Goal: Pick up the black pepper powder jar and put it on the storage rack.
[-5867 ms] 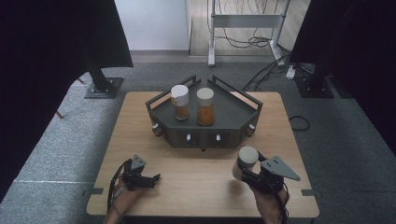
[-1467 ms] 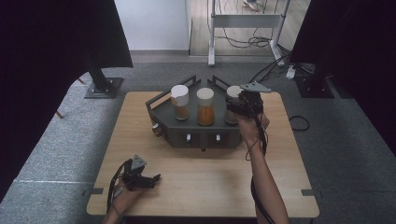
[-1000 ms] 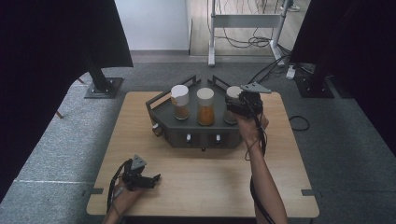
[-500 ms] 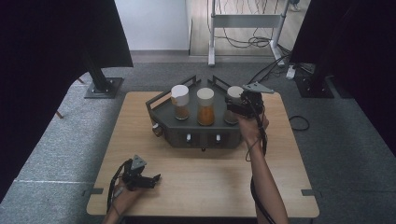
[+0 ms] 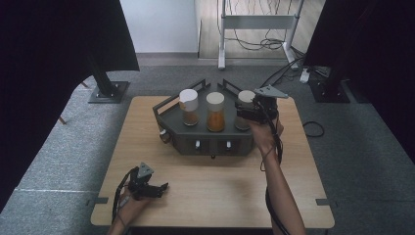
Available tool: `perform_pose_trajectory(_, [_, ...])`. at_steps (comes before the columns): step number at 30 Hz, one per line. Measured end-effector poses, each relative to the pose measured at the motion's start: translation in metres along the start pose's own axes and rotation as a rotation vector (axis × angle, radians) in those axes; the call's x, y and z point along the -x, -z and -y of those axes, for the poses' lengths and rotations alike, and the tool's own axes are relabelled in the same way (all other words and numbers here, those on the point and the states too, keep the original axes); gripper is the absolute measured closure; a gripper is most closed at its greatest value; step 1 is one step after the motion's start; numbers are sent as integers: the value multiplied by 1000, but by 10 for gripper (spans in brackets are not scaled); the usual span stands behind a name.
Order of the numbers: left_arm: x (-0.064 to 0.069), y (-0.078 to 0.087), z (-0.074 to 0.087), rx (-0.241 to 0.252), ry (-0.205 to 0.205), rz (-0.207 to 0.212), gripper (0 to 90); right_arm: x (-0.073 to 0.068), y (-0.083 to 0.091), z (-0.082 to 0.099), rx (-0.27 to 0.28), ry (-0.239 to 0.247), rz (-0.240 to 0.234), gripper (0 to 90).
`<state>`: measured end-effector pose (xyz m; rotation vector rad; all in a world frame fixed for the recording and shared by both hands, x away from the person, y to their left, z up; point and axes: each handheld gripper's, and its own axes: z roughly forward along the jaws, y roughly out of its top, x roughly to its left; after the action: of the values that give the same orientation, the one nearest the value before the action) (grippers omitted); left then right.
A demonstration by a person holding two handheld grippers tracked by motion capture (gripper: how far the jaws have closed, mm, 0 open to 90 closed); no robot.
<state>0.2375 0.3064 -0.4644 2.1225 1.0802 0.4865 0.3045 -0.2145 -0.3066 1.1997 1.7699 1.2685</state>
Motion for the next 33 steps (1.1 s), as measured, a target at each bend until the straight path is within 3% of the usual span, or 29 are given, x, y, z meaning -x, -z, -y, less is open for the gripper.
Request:
perform_pose_trajectory(12, [0,0,0,0,0,0,33,0,19,5,9,8,-3,153])
perform_pose_trajectory(21, [0,0,0,-1,0,1,33,6,36,15,12,-27,-12,154])
perform_pose_trajectory(33, [0,0,0,-1,2,1,33,13,58,29,3,-27,-14,155])
